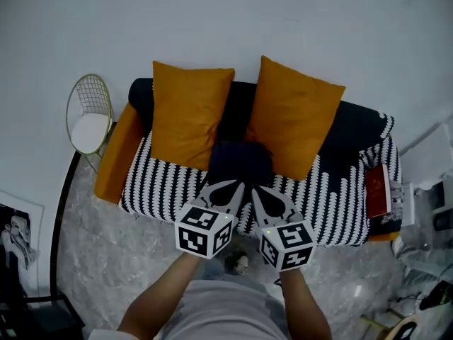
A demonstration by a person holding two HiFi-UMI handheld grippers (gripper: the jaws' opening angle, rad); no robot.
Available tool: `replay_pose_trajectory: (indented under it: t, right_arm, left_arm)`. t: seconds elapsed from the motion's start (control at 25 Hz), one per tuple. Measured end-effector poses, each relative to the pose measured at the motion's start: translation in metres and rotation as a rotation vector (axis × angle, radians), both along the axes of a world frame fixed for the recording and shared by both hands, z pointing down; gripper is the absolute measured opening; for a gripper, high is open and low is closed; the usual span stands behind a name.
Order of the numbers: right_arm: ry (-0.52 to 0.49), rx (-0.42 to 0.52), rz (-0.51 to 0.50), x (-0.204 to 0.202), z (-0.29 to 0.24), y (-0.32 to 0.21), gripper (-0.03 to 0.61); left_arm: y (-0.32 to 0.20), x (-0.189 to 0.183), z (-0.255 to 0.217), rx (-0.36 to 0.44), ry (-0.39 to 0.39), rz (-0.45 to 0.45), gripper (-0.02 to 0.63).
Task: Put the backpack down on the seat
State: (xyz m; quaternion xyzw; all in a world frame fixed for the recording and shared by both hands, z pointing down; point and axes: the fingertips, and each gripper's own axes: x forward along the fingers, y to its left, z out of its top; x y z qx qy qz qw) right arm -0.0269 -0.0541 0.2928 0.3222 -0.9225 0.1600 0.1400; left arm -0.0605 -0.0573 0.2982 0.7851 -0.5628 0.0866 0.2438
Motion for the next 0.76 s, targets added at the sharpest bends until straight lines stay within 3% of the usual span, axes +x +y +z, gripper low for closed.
replay_pose_trajectory:
  t: [0.36,0.76]
  right_arm:
    - [-0.002,0.012,0.009,0.014,-0.002,0.005,0.000]
    - [-0.007,0.011,0.013,0.017,-0.004,0.000,0.002]
  left_arm:
    - [0.008,0.024,0.003,0.002,0.003,0.019,0.005]
    - [0.003,0.026,0.001,0.002,0.003,0.020,0.005]
